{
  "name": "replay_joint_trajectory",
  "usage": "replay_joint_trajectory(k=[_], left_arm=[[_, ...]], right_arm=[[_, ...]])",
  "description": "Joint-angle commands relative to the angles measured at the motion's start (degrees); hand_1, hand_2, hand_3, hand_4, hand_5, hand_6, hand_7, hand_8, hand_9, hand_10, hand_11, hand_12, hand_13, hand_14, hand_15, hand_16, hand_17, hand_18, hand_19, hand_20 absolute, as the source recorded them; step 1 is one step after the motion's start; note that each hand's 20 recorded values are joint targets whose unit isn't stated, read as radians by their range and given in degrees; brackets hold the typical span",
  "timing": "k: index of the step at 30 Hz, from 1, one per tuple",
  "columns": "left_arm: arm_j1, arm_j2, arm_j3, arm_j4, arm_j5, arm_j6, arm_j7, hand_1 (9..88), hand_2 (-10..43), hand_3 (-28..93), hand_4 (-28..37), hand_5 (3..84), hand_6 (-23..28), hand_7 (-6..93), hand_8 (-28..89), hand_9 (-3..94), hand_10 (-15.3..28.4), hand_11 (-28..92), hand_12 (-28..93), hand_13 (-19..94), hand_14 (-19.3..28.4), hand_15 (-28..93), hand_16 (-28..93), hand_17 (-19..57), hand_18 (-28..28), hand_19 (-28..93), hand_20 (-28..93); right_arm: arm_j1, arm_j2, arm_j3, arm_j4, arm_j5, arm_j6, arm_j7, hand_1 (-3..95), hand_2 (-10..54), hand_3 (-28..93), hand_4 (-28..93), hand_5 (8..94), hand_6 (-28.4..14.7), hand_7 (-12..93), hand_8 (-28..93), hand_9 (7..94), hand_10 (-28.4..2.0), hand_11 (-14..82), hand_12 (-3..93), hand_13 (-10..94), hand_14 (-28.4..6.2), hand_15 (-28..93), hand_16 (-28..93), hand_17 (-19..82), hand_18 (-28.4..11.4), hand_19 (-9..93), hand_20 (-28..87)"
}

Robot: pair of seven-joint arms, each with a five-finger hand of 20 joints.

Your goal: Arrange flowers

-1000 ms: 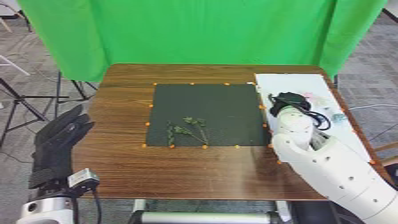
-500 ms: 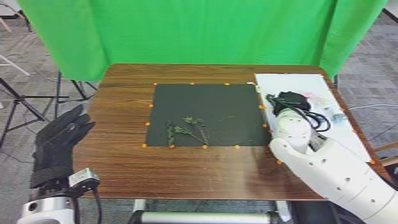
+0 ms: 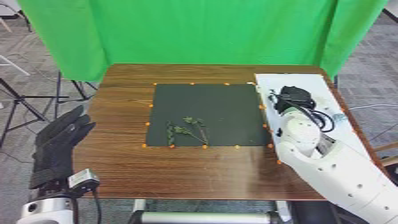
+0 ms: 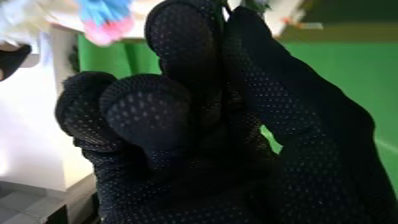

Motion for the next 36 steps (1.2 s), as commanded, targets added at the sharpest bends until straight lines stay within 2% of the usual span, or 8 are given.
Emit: replay_joint_trajectory(k=[1,10,16,36], left_arm=[[1.2,-0.23,-0.75,-0.52,0.21,0.37,-0.40,26.3,6.7,83,-19.2,40.0,10.5,16.0,-11,34.0,19.6,36,5,23,26.5,63,-18,-9.1,21.0,60,1],[1.8,-0.65,-1.23,-0.79,0.54,0.31,-0.95,26.2,6.8,83,-19.3,40.0,10.5,16.0,-11,34.0,19.7,36,5,23,26.5,63,-18,-9.1,21.0,60,1],[1.7,-1.15,-1.61,-0.83,1.15,-0.27,-1.92,26.1,6.8,83,-19.3,40.0,10.5,16.0,-11,34.1,19.8,36,5,23,26.5,63,-18,-9.1,21.0,60,1],[1.2,-2.49,-2.16,-0.75,2.53,-1.69,-3.61,26.1,6.9,83,-19.2,40.0,10.6,15.9,-11,33.9,19.7,36,5,23,26.5,63,-18,-9.2,21.0,60,1]], right_arm=[[-2.2,-1.2,2.9,-6.7,-1.3,-1.1,-1.8,50.6,-2.4,76,-28,80.6,-4.0,27,14,84.7,-12.8,44.9,23.8,85,-5.3,68,21,57,-18.4,93,14],[-10.5,-4.7,7.1,-14.9,-2.2,-6.5,-4.2,50.5,-2.9,77,-27,81.6,-4.6,26,16,85.2,-13.0,45.9,24.3,85,-5.5,69,21,57,-19.7,93,19],[-13.2,-6.8,6.6,-17.1,-2.8,-8.2,-4.4,50.7,-3.0,76,-26,81.8,-4.8,26,16,85.2,-13.2,46.0,24.4,85,-5.8,70,21,57,-20.0,93,20],[-15.4,-12.0,3.5,-14.9,-4.2,-12.1,-4.0,50.8,-3.0,76,-26,81.9,-4.7,26,16,85.4,-13.3,46.2,24.5,85,-6.0,70,21,56,-20.5,93,21]])
